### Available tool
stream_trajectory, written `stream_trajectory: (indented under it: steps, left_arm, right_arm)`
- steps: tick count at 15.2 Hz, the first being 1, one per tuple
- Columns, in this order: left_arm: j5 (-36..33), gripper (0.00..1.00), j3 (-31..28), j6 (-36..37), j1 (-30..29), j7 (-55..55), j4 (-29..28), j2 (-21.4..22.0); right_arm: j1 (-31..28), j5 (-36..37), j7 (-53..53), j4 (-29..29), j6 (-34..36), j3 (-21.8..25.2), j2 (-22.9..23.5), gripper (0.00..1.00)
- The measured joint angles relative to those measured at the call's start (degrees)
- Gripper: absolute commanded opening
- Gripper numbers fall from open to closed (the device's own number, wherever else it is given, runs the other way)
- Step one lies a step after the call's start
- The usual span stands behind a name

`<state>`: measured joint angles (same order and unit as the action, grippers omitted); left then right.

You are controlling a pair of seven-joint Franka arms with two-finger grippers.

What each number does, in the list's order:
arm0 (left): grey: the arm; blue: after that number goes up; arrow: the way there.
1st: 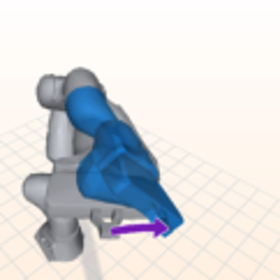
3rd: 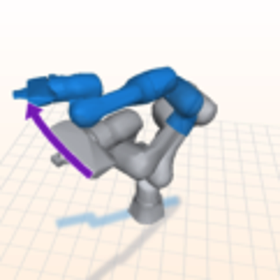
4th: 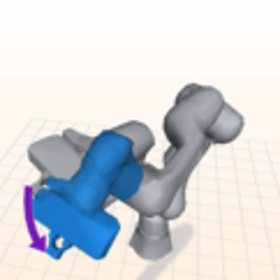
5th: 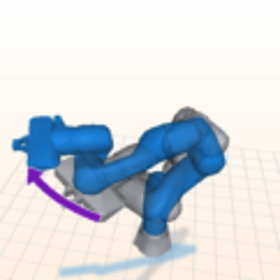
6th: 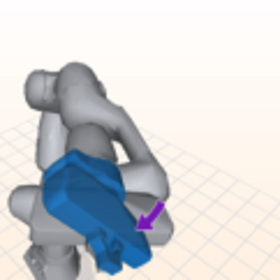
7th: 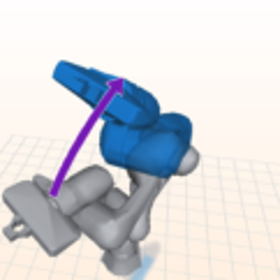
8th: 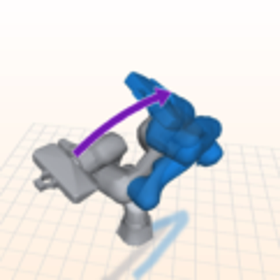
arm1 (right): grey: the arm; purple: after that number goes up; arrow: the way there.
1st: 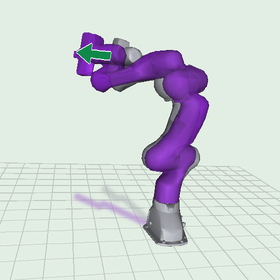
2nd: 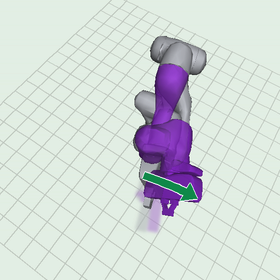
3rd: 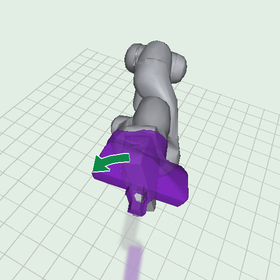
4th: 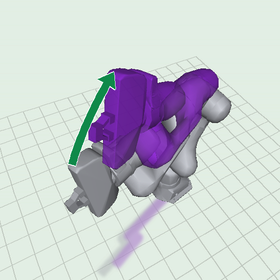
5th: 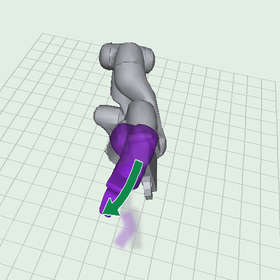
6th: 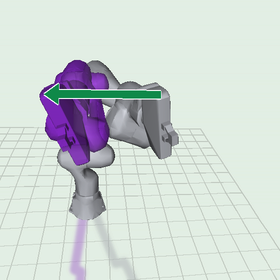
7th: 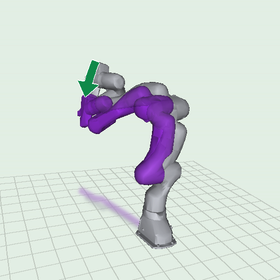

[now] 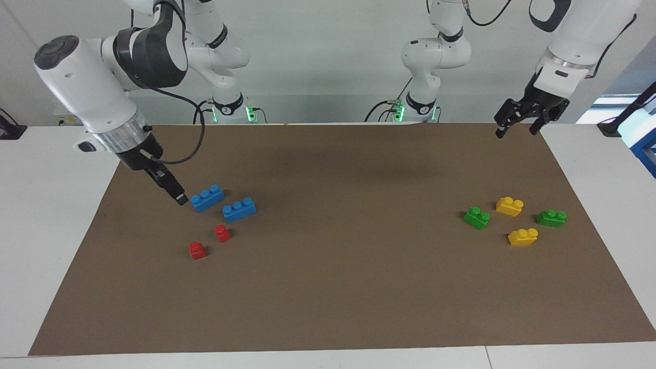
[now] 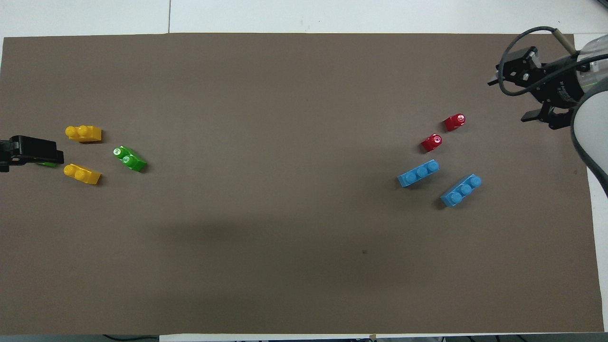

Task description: Remove green block with left arm and hold with right

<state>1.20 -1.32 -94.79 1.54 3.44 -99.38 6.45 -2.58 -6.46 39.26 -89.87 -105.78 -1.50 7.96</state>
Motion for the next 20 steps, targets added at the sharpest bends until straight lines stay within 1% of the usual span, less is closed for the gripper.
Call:
stream_trajectory:
  steps: [2,4,8,9,11,13,14,16,20]
  left_arm:
    - [0.0,1.0,0.3,0.2,0.1,0.0,0.1,-0.1]
    - [-0.1,1.0,0.3,0.7,0.3,0.0,0.1,0.3]
    - [-2.3,1.0,0.3,0.8,0.6,0.0,0.1,0.0]
    - [-2.3,1.0,0.2,0.8,0.7,0.0,0.1,-0.3]
    - [-2.3,1.0,0.1,0.8,0.8,0.0,0.5,-0.9]
    - [-2.3,1.0,0.1,0.8,1.0,0.0,0.9,-1.0]
    - [-2.3,1.0,0.1,0.9,1.1,0.0,1.1,-1.0]
    - [-2.3,1.0,0.2,1.0,1.1,0.0,1.4,-1.0]
    - [-2.3,1.0,0.3,1.0,1.1,0.0,1.6,-1.0]
  right_arm:
    - [0.0,4.8,-4.1,0.0,0.3,0.0,-2.0,1.0]
    - [0.6,8.7,-7.0,0.2,2.5,-0.2,-4.2,1.0]
    - [2.7,10.2,-9.6,0.2,9.7,-0.7,-8.8,1.0]
    - [2.7,10.2,-11.6,0.1,11.3,-0.7,-9.1,1.0]
    - [2.5,10.2,-20.0,-0.8,13.9,-0.7,-8.3,1.0]
    - [2.0,10.2,-28.3,-1.5,14.1,-0.5,-6.2,1.0]
    - [1.8,10.2,-30.6,-1.5,14.1,-0.3,-5.3,1.0]
    - [1.1,10.2,-32.9,-1.4,14.0,0.0,-4.6,1.0]
    - [-0.5,10.2,-35.3,-1.0,14.1,0.2,-5.7,1.0]
